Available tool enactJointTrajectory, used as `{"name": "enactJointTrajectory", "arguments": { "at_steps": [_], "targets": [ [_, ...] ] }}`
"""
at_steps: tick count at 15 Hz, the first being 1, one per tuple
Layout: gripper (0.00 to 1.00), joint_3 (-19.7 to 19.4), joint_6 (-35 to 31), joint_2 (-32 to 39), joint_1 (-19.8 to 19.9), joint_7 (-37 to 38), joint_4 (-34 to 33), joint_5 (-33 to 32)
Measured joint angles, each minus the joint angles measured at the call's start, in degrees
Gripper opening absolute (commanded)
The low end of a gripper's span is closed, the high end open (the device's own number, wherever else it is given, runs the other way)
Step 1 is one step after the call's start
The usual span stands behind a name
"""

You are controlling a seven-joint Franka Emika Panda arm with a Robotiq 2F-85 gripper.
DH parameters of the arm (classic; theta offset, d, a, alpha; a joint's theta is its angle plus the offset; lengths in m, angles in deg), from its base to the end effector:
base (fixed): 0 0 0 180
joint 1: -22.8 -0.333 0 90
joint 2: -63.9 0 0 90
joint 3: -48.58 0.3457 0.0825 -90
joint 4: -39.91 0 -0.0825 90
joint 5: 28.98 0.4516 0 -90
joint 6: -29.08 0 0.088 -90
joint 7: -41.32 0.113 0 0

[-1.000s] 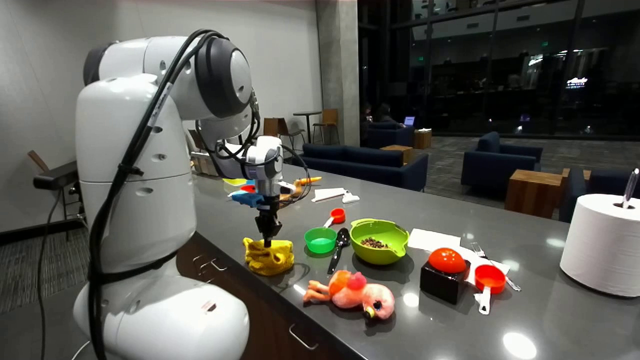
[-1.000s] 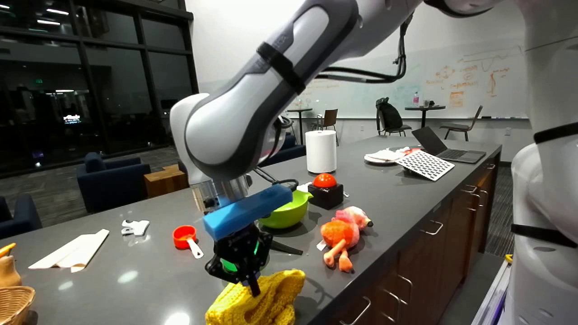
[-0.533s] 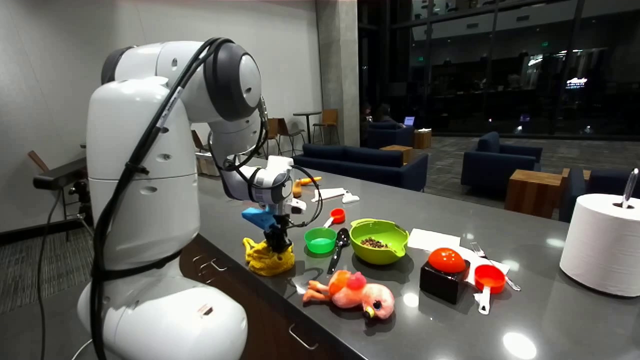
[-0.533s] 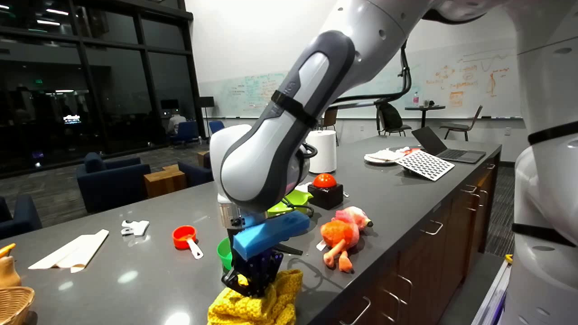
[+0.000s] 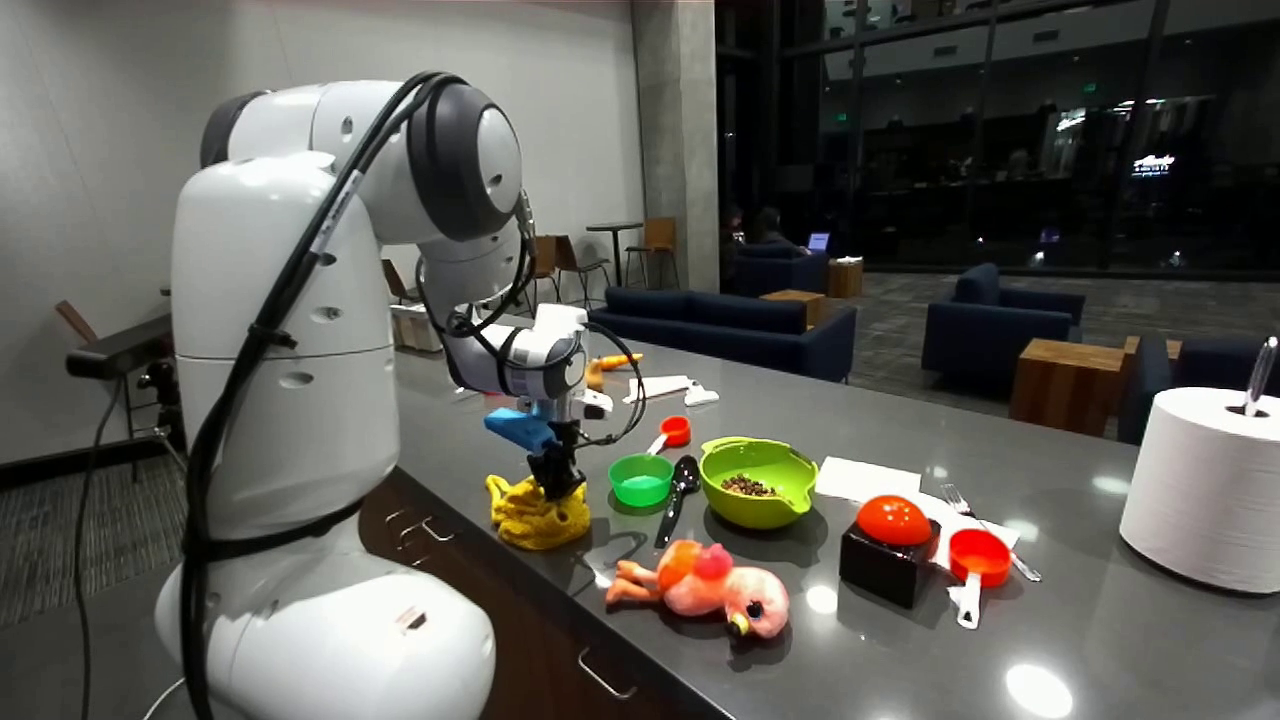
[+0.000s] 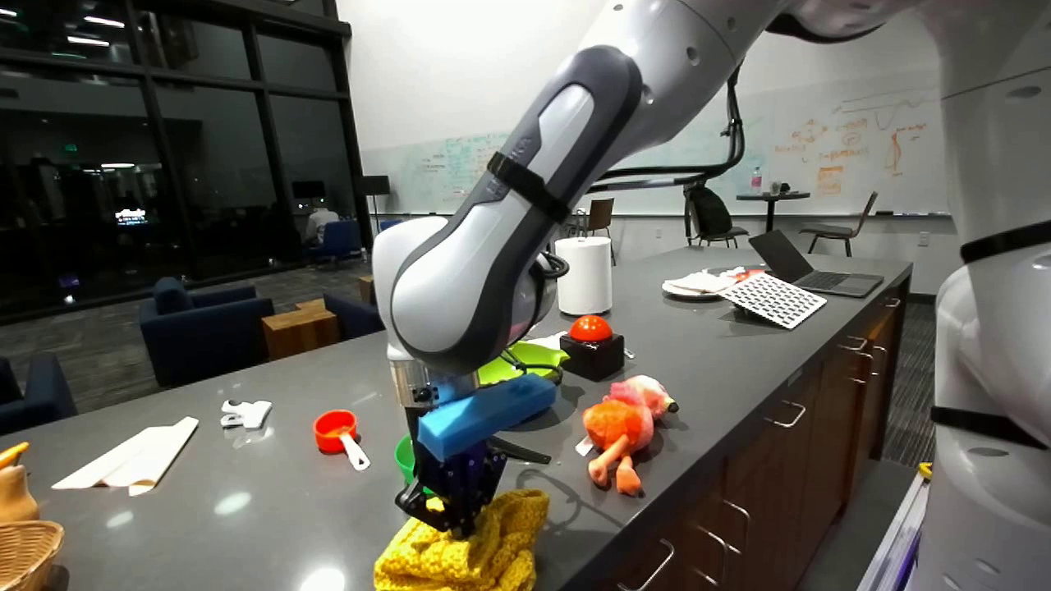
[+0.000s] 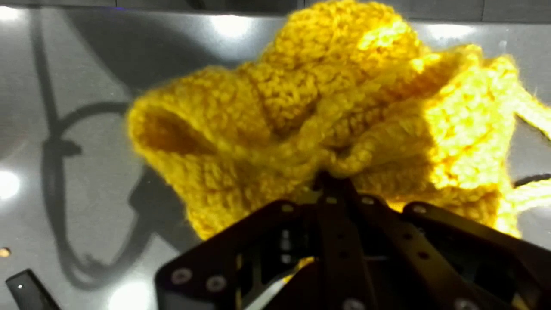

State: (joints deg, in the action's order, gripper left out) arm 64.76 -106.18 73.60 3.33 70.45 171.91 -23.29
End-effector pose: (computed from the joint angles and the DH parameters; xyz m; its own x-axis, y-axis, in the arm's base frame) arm 0.4525 0.3295 0.2383 0.9879 0.0408 -0.1498 0.0350 -0.9986 -0.0408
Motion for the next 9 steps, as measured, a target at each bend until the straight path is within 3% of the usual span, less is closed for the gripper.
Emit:
{"name": "enactJointTrajectory", "arguments": {
  "at_steps": [6, 7, 9],
  "targets": [
    [0.00, 0.00, 7.16, -1.95, -0.76, 3.13, -4.34, -3.34],
    [0.26, 0.00, 8.47, -2.32, -0.86, 3.73, -5.10, -3.81],
    [0.32, 0.08, 11.10, -3.04, -1.02, 4.78, -6.51, -4.38]
  ]
}}
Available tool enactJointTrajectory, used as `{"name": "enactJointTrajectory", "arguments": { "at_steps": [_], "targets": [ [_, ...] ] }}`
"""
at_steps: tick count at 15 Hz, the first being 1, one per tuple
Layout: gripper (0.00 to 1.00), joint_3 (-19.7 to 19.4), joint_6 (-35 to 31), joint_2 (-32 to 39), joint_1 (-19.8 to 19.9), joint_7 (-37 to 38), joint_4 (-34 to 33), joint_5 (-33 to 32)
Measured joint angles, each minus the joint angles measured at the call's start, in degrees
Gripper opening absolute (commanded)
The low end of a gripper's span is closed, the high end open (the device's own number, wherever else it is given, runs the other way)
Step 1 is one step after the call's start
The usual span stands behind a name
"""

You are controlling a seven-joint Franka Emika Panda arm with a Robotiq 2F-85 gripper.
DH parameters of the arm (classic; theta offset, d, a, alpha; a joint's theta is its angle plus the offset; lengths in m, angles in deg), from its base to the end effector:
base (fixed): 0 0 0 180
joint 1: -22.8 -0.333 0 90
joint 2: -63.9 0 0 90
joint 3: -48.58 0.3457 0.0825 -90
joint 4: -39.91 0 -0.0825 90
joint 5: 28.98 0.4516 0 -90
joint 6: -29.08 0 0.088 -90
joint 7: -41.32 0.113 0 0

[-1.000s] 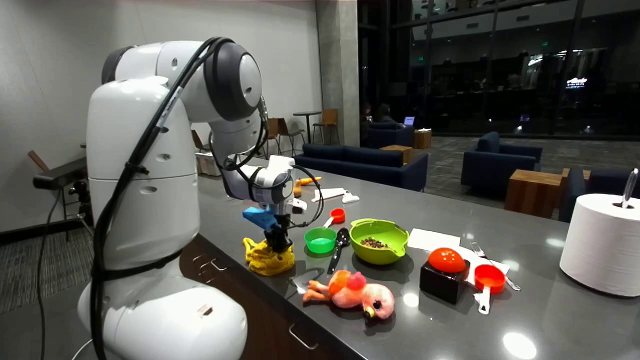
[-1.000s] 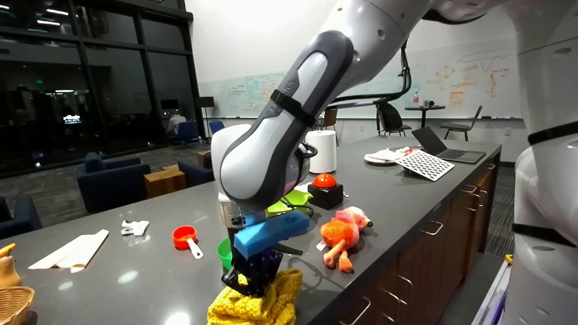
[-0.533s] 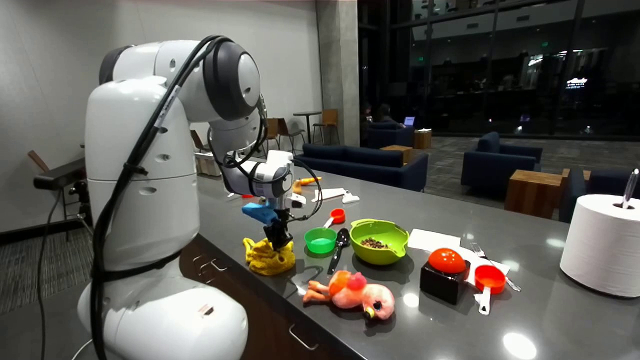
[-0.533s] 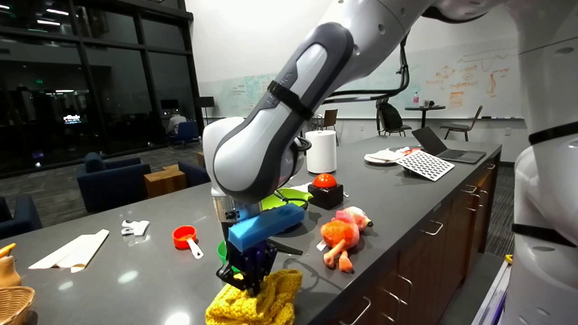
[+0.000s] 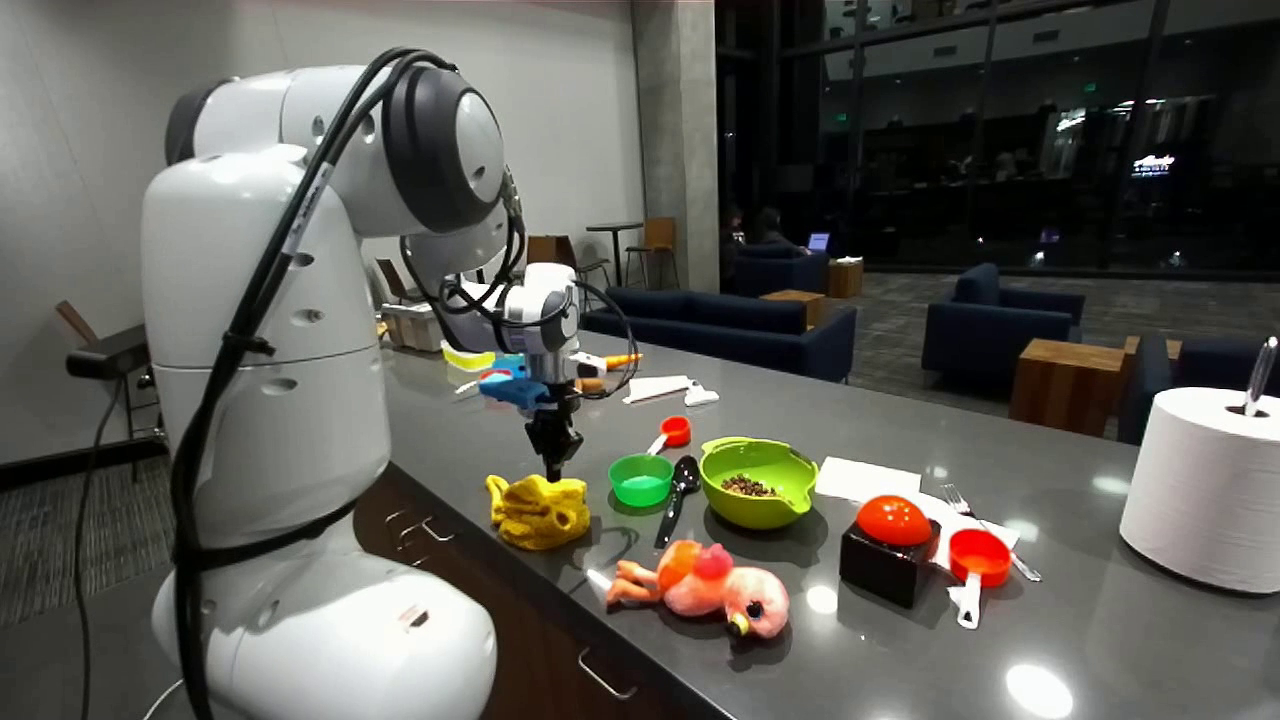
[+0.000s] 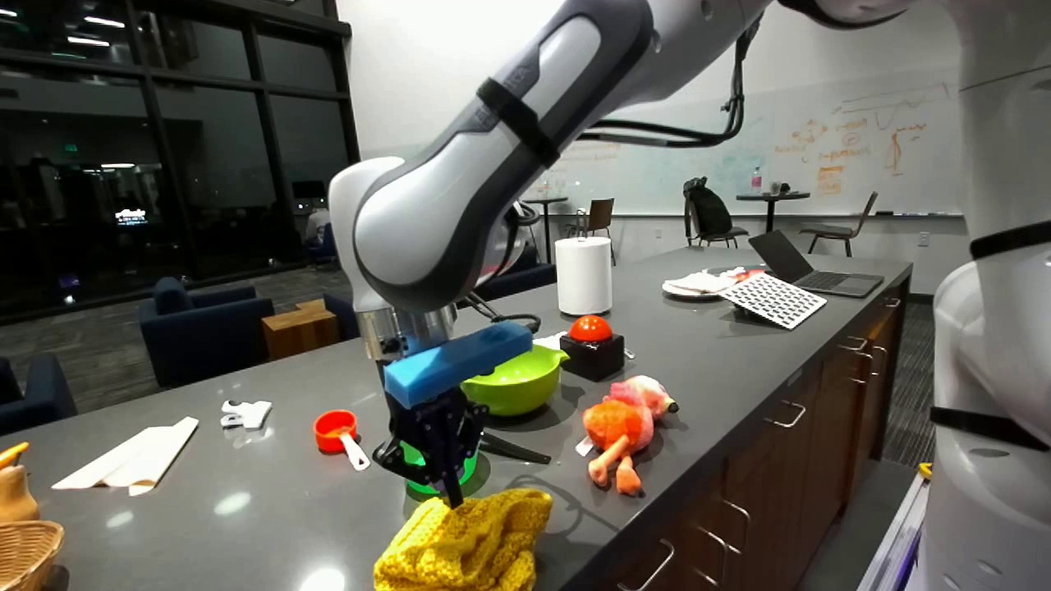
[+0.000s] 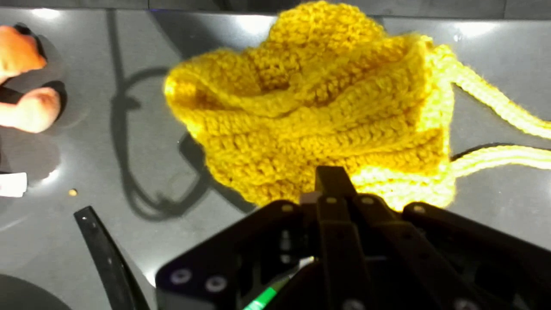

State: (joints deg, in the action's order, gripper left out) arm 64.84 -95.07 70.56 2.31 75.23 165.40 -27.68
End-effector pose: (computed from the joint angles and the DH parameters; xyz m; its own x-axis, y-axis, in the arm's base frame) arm 0.4672 0.3500 0.3035 0.9897 0.0332 -0.1396 0.0383 -0.9987 0.0344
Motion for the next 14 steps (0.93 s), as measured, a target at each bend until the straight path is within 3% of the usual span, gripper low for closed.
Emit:
{"name": "enactJointTrajectory", "arguments": {
  "at_steps": [10, 14],
  "targets": [
    [0.98, 2.63, 7.74, -3.08, -1.59, 9.58, -1.87, 0.75],
    [1.00, 4.05, 7.81, -3.41, -2.45, 13.14, -0.89, 1.38]
  ]
}}
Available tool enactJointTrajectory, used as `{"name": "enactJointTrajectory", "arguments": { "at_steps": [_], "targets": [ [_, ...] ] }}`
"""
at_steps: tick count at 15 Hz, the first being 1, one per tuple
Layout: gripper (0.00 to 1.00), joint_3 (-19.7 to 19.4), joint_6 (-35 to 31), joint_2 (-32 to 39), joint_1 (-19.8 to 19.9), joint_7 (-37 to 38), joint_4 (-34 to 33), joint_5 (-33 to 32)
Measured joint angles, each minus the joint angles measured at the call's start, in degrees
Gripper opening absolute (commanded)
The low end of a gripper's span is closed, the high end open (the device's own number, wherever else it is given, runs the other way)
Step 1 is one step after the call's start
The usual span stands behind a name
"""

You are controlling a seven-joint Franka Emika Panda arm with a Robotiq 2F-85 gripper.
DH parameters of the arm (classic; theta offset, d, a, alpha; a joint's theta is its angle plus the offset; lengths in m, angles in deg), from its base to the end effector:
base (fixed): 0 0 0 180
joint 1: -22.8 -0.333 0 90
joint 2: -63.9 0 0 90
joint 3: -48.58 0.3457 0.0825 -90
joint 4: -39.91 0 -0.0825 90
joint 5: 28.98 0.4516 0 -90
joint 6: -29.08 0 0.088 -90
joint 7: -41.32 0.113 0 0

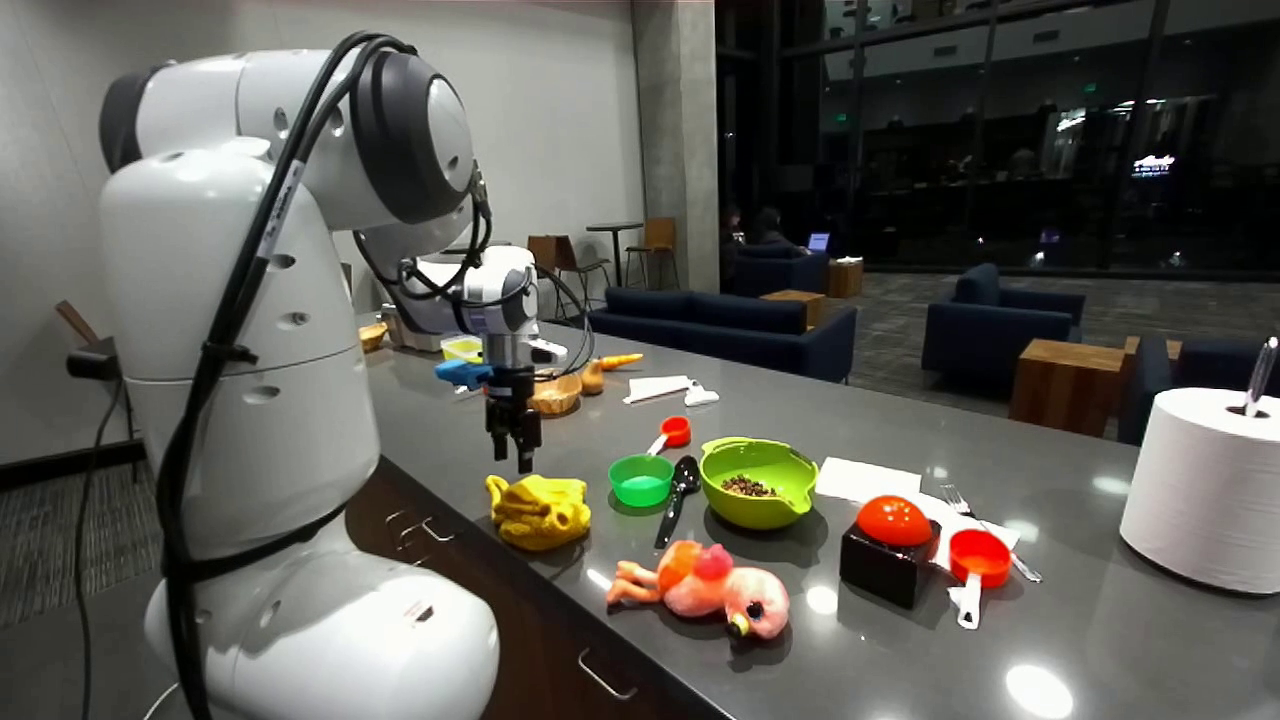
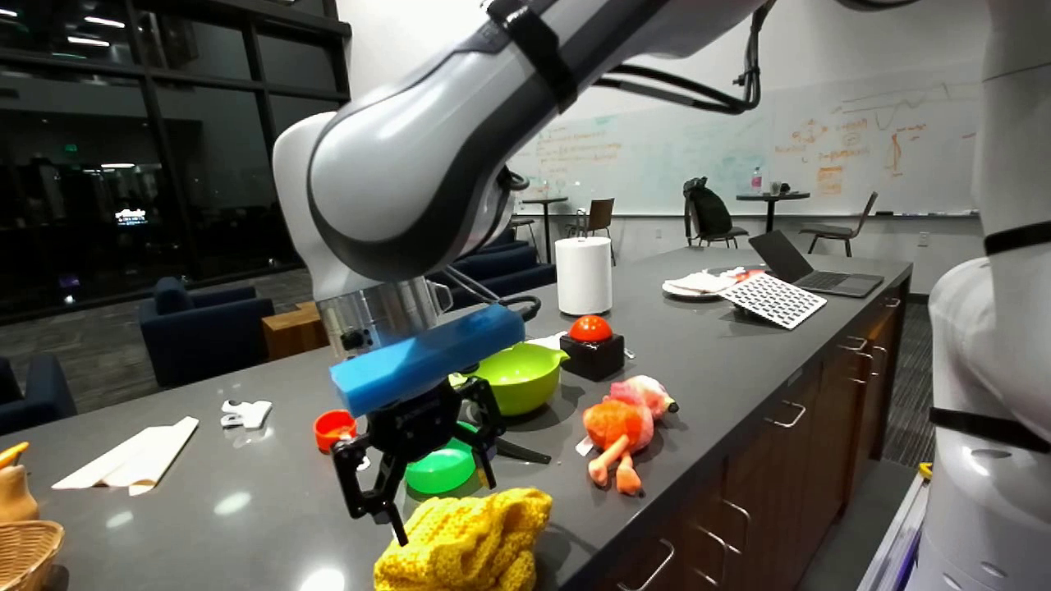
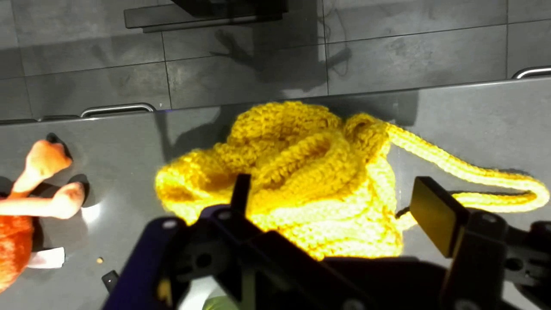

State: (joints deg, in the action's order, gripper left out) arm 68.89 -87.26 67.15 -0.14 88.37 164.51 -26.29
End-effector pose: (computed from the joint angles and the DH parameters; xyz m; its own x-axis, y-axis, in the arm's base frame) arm 0.4155 0.3944 0.3354 0.9796 -0.0977 -0.1757 -0.0800 -0.9912 0.1054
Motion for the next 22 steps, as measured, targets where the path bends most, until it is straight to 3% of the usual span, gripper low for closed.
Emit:
{"name": "enactJointTrajectory", "arguments": {
  "at_steps": [7, 15, 22],
  "targets": [
    [1.00, 0.87, -1.26, 0.01, -0.42, 1.01, 2.31, 0.02],
    [1.00, 1.59, -10.34, -0.05, -0.54, -0.19, 4.15, -0.23],
    [1.00, 0.30, -6.23, -4.58, 1.34, -9.25, 4.14, -0.31]
  ]
}}
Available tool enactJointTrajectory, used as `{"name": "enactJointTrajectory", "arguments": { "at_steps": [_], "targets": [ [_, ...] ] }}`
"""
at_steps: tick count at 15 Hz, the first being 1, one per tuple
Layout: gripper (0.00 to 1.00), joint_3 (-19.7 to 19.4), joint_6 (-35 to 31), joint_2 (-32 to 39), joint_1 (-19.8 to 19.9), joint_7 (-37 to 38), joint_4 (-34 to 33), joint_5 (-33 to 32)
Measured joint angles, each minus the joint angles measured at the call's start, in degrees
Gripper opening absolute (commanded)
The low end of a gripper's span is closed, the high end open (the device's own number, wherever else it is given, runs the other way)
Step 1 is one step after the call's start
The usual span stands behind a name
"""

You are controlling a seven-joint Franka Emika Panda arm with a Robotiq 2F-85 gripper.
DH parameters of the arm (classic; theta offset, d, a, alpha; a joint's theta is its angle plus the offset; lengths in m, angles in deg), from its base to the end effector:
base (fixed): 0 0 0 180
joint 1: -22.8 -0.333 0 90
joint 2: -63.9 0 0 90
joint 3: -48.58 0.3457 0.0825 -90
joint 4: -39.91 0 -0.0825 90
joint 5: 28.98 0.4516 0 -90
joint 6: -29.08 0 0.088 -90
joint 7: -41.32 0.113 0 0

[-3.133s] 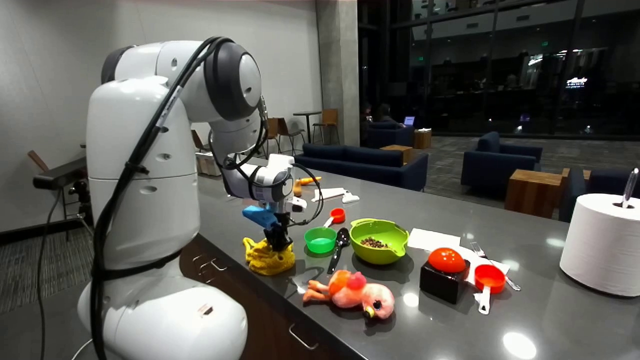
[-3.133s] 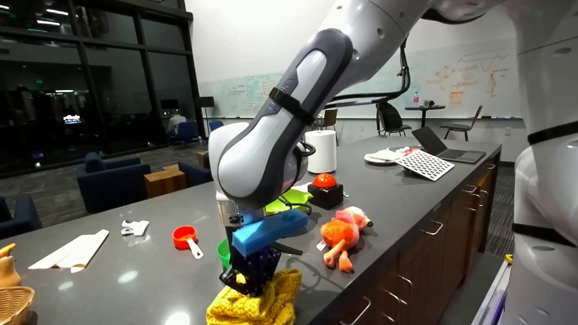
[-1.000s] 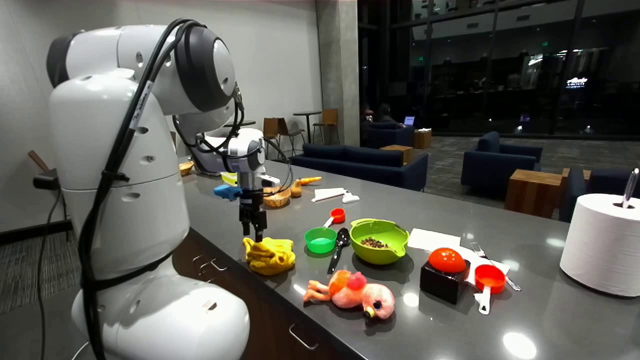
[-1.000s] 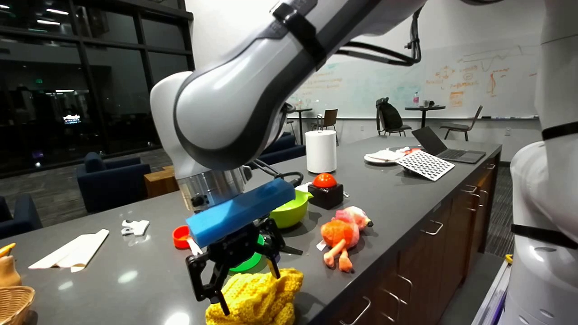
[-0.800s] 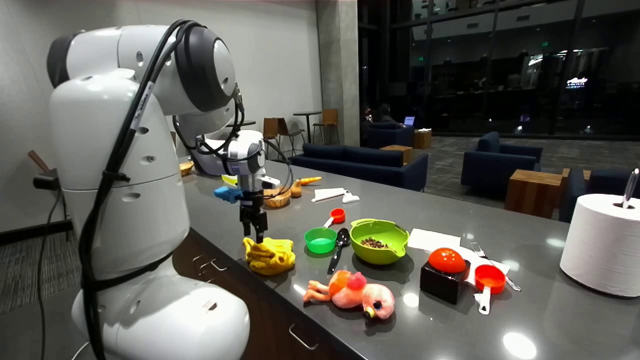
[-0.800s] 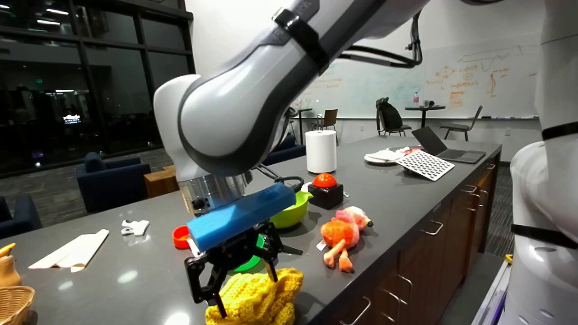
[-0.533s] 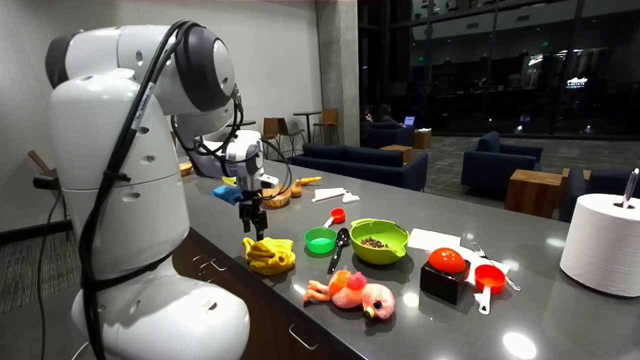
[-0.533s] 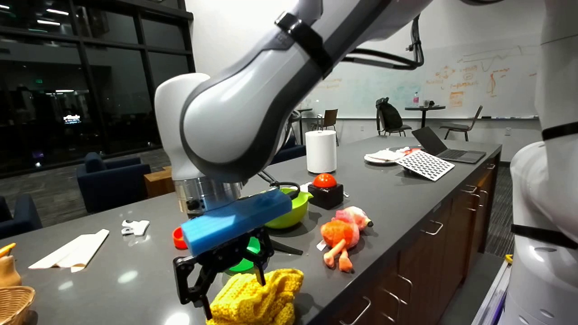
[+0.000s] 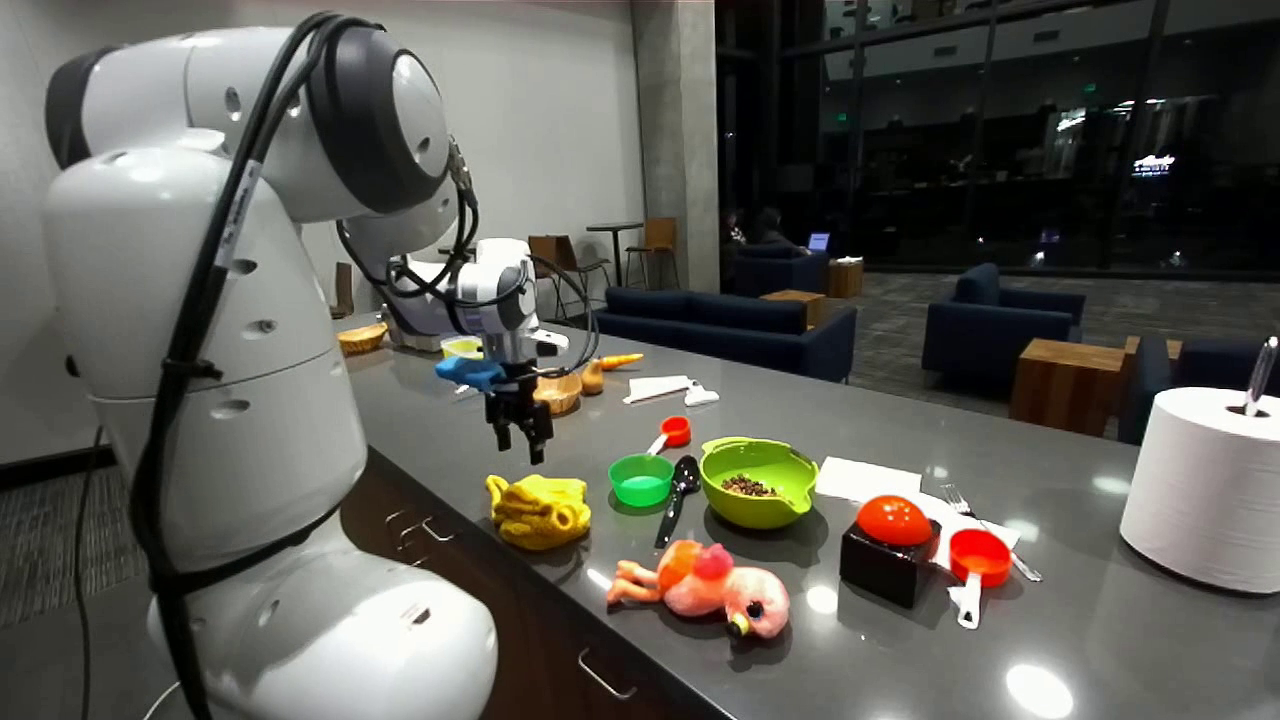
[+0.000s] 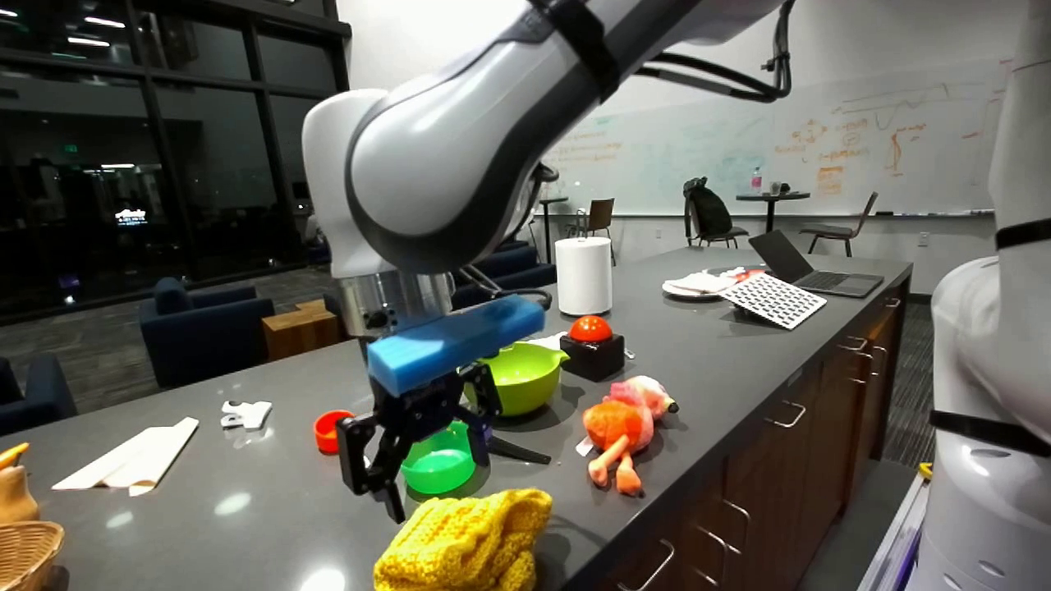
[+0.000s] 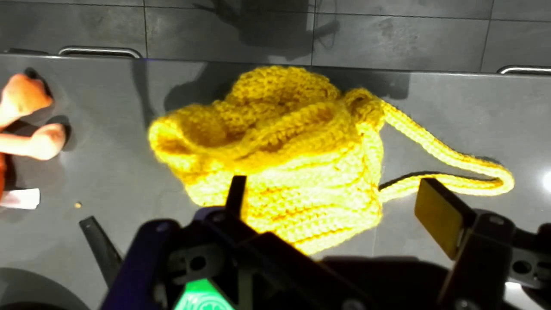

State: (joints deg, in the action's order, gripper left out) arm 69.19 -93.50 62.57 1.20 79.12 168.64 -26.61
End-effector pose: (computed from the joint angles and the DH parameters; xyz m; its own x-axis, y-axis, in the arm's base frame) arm 0.4146 0.3788 0.3510 0.9952 0.0512 -0.0828 0.0541 -0.9980 0.0330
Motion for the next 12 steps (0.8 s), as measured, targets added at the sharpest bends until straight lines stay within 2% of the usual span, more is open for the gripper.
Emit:
{"name": "enactJointTrajectory", "arguments": {
  "at_steps": [6, 12],
  "targets": [
    [1.00, -3.49, 6.60, -6.03, 4.26, -14.61, -1.26, 0.38],
    [1.00, -7.24, 9.76, -7.87, 7.26, -26.51, -5.30, 2.87]
  ]
}}
